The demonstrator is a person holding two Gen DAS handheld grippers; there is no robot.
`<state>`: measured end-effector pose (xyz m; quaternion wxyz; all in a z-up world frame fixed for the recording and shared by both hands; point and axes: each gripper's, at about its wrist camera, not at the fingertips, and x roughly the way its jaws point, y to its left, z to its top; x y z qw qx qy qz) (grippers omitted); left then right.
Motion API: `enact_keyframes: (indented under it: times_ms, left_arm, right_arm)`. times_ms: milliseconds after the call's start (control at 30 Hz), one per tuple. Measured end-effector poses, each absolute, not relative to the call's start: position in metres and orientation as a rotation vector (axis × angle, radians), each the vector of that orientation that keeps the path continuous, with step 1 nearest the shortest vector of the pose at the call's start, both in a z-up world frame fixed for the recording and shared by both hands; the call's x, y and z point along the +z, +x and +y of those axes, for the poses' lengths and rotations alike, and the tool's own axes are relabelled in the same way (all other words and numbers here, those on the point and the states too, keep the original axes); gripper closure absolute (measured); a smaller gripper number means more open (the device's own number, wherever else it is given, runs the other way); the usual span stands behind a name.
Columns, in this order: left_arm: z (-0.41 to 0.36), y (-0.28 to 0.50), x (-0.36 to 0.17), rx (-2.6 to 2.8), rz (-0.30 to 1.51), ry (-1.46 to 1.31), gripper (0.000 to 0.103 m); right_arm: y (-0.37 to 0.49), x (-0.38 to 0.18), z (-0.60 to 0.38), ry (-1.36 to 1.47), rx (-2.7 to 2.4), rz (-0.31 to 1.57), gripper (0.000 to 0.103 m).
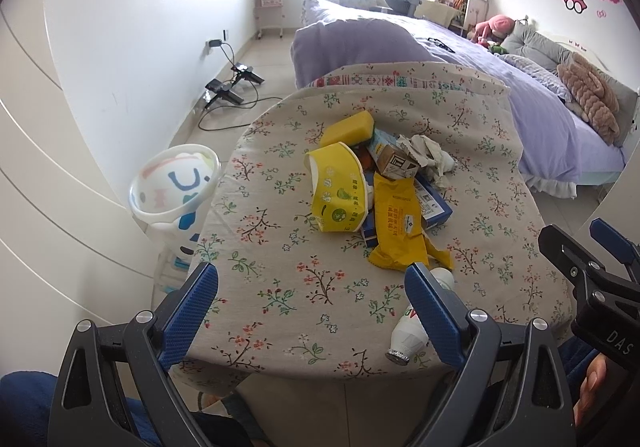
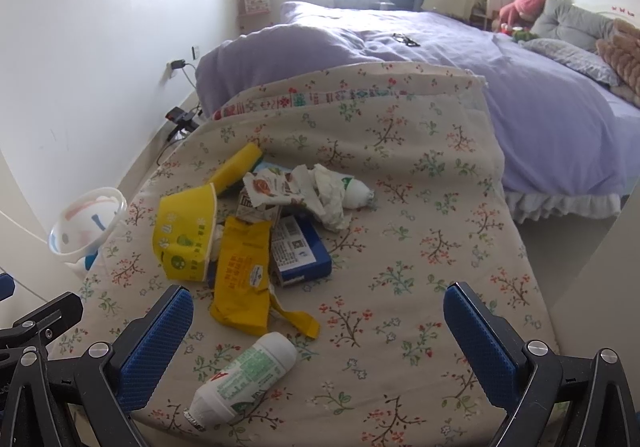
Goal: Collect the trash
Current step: 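Move the left tool toward the white AD milk bottle on the bed, then grasp the white AD milk bottle with the left gripper and lift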
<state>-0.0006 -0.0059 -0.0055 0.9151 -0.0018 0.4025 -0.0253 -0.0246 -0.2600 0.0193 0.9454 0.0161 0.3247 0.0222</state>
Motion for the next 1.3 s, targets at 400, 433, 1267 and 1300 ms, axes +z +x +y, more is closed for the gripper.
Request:
enact_keyframes:
  times_ms: [400,433,1267,1300]
  left_arm:
    - [-0.009,-0.002,-0.007,-0.067,0.829,0.008,0.007]
    - [-0.010,-0.002,-0.008,-0.066,0.831,0.010,0.007]
    - [-0.123,0.043,-0.127,-0.370,1.223,0.176,0.057]
    - [-0.122,0.045,-0.133,-0.371,1.243,0.166,0.059]
  right_arm:
    - [-0.024,0.018,-0.259,0.038,0.048,0.671,0.000]
    - [-0.024,0.018,-0.259,0.036,0.047,0.672,0.000]
    - [-0.006,-0.017,-0.327,0.160,-0.092,0.822,0.000]
    - [-0.004,-0.022,-0.329,0.167,-0.092,0.847,0.000]
